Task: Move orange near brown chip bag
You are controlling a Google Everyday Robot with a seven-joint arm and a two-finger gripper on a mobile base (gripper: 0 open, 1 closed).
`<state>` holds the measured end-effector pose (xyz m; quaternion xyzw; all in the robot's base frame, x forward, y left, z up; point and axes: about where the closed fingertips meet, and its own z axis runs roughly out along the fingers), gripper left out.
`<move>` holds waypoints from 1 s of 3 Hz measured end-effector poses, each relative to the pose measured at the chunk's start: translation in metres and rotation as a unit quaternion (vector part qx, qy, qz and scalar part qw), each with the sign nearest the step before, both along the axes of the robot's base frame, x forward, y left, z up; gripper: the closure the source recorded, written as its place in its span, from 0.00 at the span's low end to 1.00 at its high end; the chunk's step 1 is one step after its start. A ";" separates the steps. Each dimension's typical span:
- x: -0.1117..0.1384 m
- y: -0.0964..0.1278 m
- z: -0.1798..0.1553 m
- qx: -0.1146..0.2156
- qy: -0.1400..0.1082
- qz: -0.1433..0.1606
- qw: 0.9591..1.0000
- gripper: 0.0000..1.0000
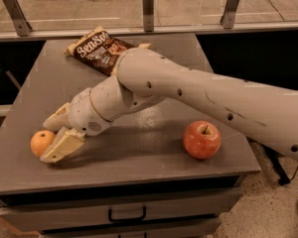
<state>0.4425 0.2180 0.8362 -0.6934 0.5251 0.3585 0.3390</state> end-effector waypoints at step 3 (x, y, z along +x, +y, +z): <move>0.017 -0.097 0.070 0.005 -0.077 -0.112 0.991 1.00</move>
Offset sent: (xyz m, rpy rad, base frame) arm 0.0181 -0.0823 0.0380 -0.0139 -0.0699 -0.2032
